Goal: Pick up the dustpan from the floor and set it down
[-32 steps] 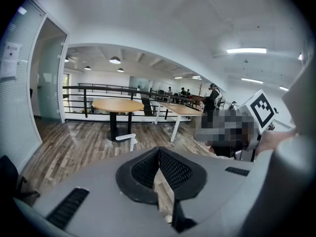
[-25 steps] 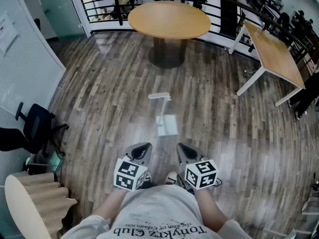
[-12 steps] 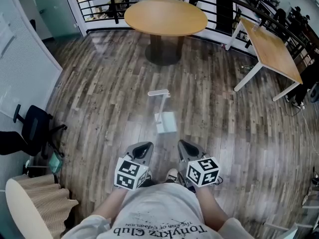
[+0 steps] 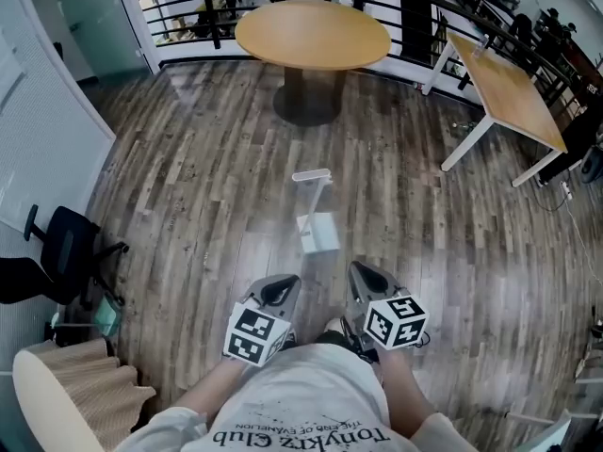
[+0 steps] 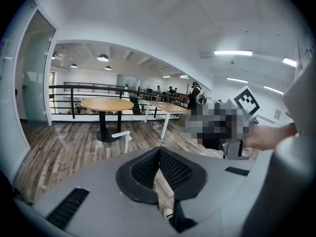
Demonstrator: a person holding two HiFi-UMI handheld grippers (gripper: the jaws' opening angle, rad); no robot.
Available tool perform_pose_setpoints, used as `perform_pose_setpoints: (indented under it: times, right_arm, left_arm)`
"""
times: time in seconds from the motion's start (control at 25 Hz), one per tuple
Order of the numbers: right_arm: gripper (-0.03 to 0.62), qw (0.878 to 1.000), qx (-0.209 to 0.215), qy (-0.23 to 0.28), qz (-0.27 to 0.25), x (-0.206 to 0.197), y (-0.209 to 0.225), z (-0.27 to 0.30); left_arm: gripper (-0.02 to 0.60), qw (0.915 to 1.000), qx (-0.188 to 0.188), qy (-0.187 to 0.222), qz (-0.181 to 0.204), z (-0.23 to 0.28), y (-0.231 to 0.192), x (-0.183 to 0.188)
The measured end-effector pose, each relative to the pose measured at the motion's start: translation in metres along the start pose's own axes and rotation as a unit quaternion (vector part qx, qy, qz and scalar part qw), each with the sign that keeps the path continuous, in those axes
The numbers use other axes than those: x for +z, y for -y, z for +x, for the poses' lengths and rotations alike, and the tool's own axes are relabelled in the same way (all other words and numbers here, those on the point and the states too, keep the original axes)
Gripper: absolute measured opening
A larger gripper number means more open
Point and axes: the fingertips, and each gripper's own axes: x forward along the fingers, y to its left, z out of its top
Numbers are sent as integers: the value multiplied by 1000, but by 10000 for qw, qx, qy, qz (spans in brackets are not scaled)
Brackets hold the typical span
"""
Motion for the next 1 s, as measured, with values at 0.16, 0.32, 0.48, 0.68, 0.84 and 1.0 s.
perform_pose_setpoints:
  times: [0.16, 0.32, 0.48, 0.68, 0.84, 1.0]
  right_arm:
    - [22, 9998, -195, 91, 48, -5, -1, 0]
    - [21, 9998, -158, 141, 31, -2, 2, 1]
    - [21, 9998, -156, 129, 45, 5, 22, 12]
    - [23, 9999, 6, 100, -78, 23, 50, 39]
    - [23, 9994, 142, 16, -315, 46, 77, 62]
    - [21, 9980, 597, 31, -189, 71, 104, 82]
  left_arm:
    - [23, 9997, -214, -69, 76, -1, 1, -7]
    - [23, 9995, -270, -45, 170, 8, -6, 4]
    - [23, 9998, -174, 2, 125, 25, -20, 18]
    - [23, 10000, 26, 38, -12, 56, -37, 33]
    - [23, 9999, 112, 97, -38, 91, -46, 61]
    - [23, 9995, 234, 191, -51, 126, -52, 90]
